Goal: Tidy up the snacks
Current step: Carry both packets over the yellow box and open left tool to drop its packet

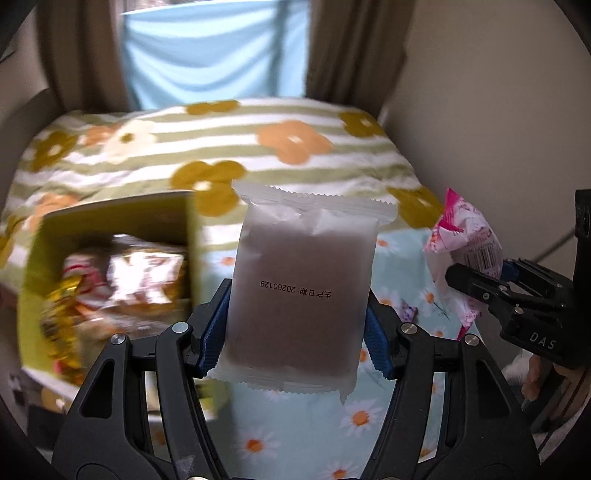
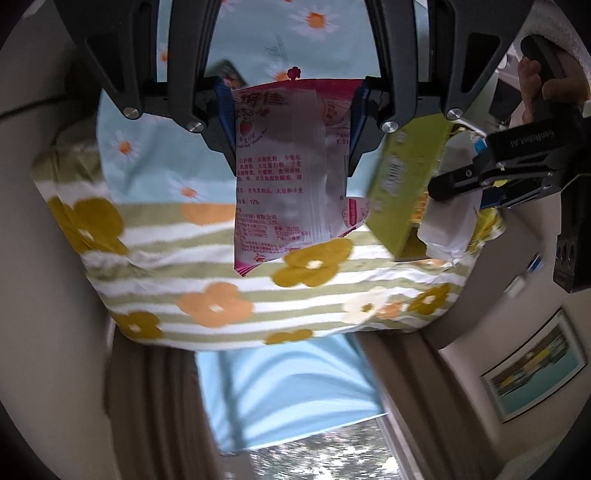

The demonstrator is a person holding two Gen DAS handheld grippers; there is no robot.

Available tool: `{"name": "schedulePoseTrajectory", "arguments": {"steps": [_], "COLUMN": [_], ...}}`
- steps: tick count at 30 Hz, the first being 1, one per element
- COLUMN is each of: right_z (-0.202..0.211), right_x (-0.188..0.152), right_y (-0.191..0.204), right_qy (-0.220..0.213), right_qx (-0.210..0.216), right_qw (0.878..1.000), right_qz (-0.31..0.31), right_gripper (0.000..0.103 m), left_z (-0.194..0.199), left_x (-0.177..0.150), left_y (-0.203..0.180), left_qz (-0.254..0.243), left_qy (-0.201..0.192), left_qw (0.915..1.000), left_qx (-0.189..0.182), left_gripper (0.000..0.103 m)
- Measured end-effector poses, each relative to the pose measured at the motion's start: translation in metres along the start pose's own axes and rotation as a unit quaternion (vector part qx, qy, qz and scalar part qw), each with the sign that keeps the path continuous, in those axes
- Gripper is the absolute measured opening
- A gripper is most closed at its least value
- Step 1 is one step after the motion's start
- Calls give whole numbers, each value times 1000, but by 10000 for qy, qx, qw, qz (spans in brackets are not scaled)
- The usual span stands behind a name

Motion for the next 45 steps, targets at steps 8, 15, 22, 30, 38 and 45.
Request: {"name": "schedulePoseTrajectory", "arguments": {"steps": [8, 15, 22, 30, 38, 45], "right_z": [-15, -54, -85, -96, -107, -118], "right_x": [10, 11, 3, -8, -7, -16], "right_y": [102, 184, 224, 229, 226, 224], "right_qy": [-119, -29, 129, 326, 468, 555], "right_qx": [339, 615, 522, 98, 68, 183], "right_qw": [9985, 9973, 9982, 9994, 9989, 9983], "right_qz": [408, 393, 251, -11, -39, -83], "right_gripper": [46, 46, 46, 46, 46, 46], "left_z": [49, 65, 41, 15, 15, 24], "left_x": [-13, -37, -67, -64, -54, -68], "left_y": [111, 200, 251, 260, 260, 278], "left_qz": [486, 619, 557, 309, 251, 353], "left_qy": [-258, -129, 199, 358, 238, 254], "left_qw": [9981, 9966, 9973, 9988, 9993, 9983], "left_qx": [264, 532, 438, 160, 118, 390], "left_gripper": [60, 60, 60, 60, 103, 103]}}
Point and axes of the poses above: each gripper's, at about its wrist camera, not at the fingertips, and z roughly against the way its jaws point, y to its left, x to its top, the point moved 6 cm from there along -z, roughly the way its jaws point, and after that the axes turned 1 degree about -z, right-handed, at the moved point
